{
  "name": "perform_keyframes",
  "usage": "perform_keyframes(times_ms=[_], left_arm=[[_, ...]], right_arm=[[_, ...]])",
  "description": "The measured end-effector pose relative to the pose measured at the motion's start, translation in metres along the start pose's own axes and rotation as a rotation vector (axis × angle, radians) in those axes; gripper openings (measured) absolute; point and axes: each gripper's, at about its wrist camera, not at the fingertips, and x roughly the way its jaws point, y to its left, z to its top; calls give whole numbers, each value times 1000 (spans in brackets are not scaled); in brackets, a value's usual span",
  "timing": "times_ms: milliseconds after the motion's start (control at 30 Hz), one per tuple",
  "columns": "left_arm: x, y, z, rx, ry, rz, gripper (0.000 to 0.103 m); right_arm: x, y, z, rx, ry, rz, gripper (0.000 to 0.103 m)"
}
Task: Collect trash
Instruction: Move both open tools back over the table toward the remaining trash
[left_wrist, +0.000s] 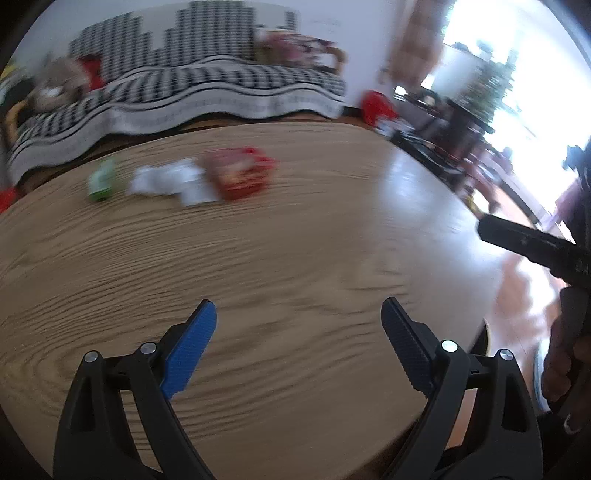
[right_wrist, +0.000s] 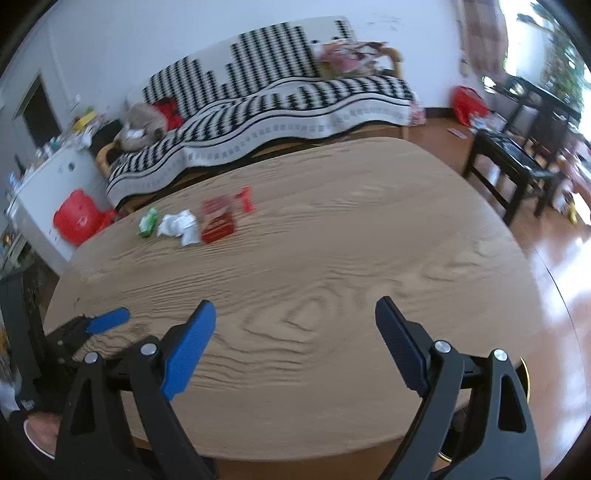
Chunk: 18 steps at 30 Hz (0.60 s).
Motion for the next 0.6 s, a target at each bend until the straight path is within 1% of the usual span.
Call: perform_keyframes(times_ms=[100, 233, 333, 433, 500, 600], left_arm=[[-6, 44, -2, -69, -9, 64, 88], [-5, 90, 5, -160, -16, 131, 88], [2, 111, 17, -164, -11, 182, 88], [17, 130, 34, -133, -9, 246, 89], [35, 145, 47, -117, 5, 280, 89], [61, 167, 65, -117, 37, 307, 89]], right_arm=[[18, 27, 3, -41, 9, 26, 85], [47, 56, 12, -95, 29, 61, 85], [71, 74, 20, -141, 36, 65, 85], [99, 88, 31, -182, 48, 66, 85], [122, 95, 41, -201, 63, 67, 85], [159, 100, 51, -228, 99, 52, 85]])
